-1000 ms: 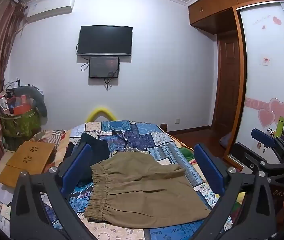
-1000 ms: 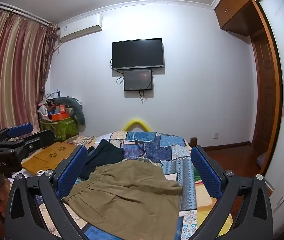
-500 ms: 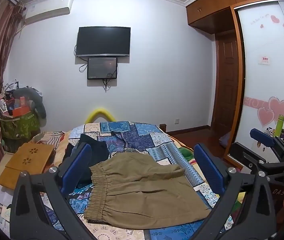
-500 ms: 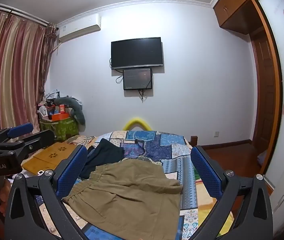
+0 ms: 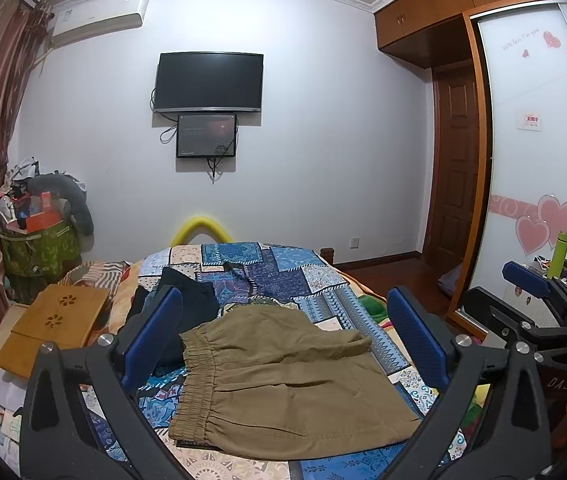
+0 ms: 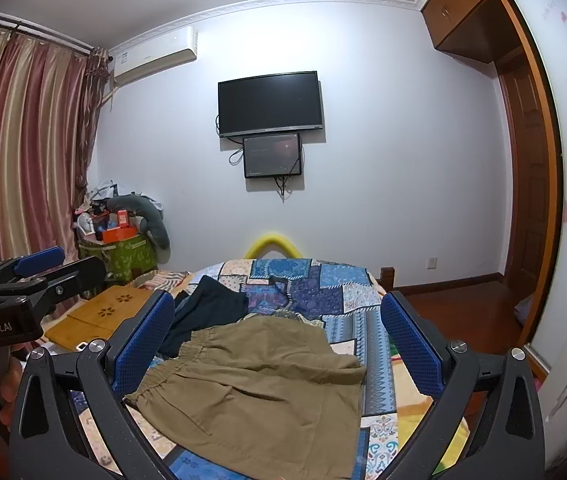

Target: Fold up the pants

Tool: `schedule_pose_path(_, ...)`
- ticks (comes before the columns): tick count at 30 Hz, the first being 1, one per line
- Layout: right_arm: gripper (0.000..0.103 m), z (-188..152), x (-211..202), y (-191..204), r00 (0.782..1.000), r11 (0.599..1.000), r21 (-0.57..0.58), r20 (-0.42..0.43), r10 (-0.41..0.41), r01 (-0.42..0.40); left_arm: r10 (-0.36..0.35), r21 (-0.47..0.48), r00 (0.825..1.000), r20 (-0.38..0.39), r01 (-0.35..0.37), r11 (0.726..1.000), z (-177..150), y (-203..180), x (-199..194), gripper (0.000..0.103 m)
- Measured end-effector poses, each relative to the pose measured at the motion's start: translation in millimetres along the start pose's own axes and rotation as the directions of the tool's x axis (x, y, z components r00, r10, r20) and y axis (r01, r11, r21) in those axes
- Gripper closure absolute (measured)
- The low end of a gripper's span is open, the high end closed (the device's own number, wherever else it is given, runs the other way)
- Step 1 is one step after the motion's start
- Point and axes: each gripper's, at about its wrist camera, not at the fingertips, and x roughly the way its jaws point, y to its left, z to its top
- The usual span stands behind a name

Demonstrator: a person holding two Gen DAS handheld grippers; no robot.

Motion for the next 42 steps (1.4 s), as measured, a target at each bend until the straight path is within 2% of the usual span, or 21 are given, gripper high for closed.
schedule_pose_path(42, 0.001, -4.6, 1.4, -1.4, 1.0, 1.0, 0.012, -0.003, -0.005, 0.005, 0.011, 0.02, 1.0, -0.004, -0.01, 1.0, -4.2, -4.4, 1.9, 0.0)
